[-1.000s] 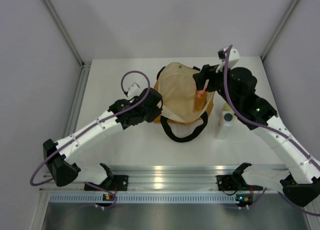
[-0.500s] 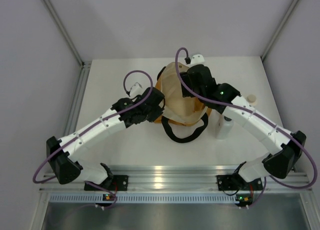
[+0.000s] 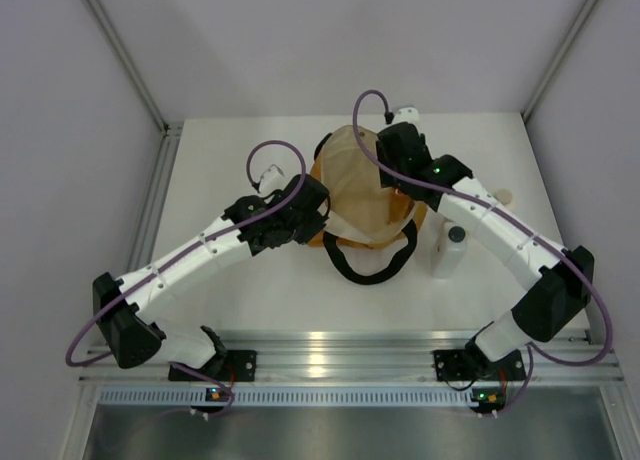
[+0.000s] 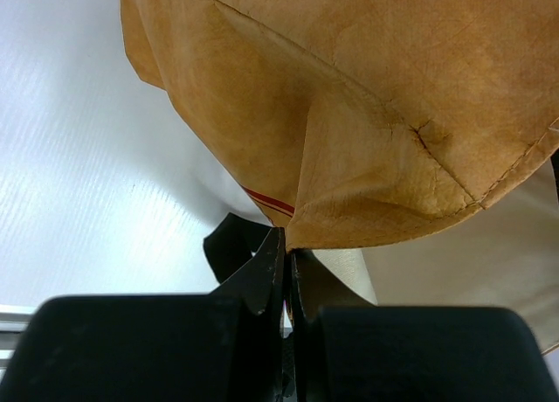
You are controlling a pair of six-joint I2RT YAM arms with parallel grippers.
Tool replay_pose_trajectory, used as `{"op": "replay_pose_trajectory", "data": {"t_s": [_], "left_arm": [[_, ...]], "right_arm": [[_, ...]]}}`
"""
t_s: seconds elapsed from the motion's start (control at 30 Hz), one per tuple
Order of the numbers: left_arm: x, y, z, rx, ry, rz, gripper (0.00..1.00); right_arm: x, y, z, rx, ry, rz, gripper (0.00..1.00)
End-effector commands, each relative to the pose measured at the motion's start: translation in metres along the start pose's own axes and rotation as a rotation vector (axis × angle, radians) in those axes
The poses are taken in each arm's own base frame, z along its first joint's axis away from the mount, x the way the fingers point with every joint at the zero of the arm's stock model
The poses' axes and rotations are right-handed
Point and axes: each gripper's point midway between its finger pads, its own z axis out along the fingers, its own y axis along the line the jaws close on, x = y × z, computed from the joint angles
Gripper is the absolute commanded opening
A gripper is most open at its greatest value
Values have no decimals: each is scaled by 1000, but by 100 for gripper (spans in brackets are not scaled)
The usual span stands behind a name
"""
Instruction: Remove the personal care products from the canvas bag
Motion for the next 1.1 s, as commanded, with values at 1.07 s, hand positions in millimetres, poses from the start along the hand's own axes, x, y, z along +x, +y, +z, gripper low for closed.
{"op": "replay_pose_trajectory", "data": {"t_s": [1.07], "left_arm": [[-9,-9,-9,40,-25,-12,0]], "right_arm": [[46,-19,61,73,88,96,45]]}}
